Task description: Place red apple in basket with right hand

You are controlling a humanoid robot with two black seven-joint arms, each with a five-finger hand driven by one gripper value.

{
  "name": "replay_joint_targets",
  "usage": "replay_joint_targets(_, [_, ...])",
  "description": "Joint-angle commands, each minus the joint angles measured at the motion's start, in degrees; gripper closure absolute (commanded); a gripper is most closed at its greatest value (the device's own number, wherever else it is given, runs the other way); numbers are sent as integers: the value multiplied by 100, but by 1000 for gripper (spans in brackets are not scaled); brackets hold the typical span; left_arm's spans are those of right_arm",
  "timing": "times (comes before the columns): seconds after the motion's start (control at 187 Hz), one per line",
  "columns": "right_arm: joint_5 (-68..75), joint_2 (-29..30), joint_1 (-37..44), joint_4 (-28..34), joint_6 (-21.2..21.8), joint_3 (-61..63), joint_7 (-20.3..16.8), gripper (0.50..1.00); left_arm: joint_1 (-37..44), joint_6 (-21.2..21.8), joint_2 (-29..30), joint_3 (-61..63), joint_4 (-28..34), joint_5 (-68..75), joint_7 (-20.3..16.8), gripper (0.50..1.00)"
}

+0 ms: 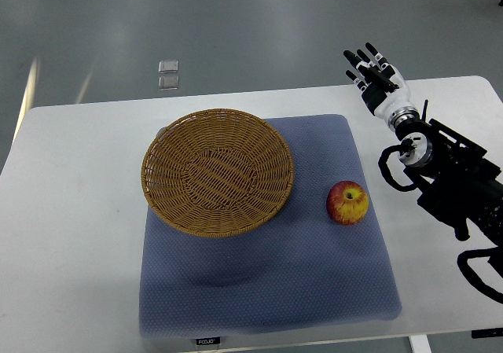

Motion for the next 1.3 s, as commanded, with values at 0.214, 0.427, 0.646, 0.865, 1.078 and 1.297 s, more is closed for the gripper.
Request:
replay_joint_targets(0.214, [0,18,0,9,24,0,33,581,9,0,0,25,-26,9,-35,500])
replay_joint_targets(0.427, [-9,18,0,18,24,-9,7,579,9,0,0,25,35,0,-35,500])
replay_joint_targets(0.646, [0,26,18,18,-11,0,24,579,9,0,0,25,0,0,-35,500])
replay_joint_targets(0.865, [-9,0,36,18,-90,-9,24,579,9,0,0,25,26,0,-35,500])
replay_joint_targets(1.078, [-9,-114,106,167,-125,-18,24,579,9,0,0,25,18,0,-35,500])
replay_joint_targets(1.297, [-421,-298,237,404,-292,-307,24,579,17,0,0,25,18,0,-35,500])
